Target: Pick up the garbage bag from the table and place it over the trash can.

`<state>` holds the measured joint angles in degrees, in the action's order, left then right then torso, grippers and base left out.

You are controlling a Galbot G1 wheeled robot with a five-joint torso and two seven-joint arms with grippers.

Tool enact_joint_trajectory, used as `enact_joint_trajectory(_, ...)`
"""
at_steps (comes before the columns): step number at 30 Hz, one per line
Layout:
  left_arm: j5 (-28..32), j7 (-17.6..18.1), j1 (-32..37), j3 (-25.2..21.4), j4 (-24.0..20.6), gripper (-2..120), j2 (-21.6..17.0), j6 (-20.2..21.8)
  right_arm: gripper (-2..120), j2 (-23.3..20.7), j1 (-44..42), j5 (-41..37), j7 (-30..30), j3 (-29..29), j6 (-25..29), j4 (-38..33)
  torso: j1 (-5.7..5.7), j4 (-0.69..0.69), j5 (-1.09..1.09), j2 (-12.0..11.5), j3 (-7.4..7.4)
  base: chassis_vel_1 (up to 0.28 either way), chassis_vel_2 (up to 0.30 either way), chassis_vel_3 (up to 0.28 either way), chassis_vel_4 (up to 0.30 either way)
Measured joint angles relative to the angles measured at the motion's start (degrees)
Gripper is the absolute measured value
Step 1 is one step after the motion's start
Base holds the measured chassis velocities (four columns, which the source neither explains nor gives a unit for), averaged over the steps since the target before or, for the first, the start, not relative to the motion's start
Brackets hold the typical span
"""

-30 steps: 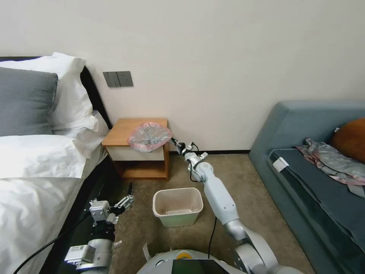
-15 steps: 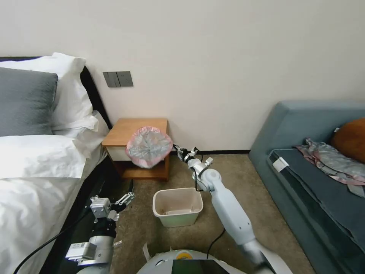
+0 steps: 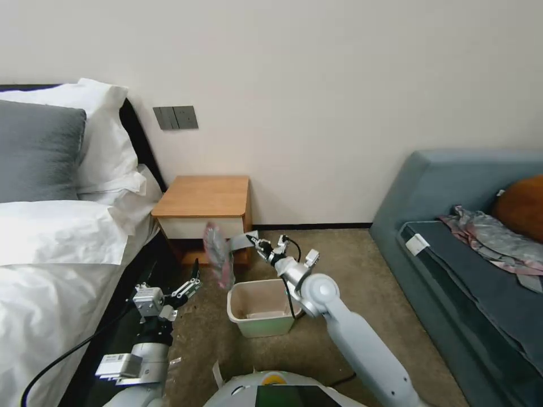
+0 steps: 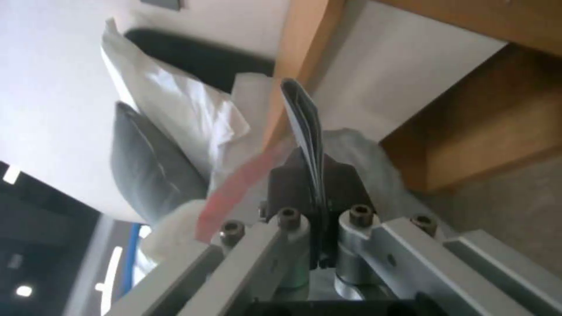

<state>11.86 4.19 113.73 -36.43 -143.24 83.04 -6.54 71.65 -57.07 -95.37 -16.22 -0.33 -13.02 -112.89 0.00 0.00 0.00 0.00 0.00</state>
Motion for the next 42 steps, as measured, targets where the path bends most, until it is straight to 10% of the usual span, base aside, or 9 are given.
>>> enact_joint_trajectory(26,3.0,0.9,-2.0,-0.1,0.0,100,-2.9,1.5,0,-14.3,-9.0,7.0,-7.4,1.9,-3.8,-12.1,0.00,0.00,-0.01,0.0,0.00,0.000,0.000,0.000,0.000)
enact_joint_trajectory(42,3.0,0.9,-1.9,0.4,0.0,100,-3.1,0.8,0,-14.4,-18.9,12.8,-9.4,2.5,-3.8,-14.2,0.00,0.01,0.00,0.0,0.00,0.000,0.000,0.000,0.000)
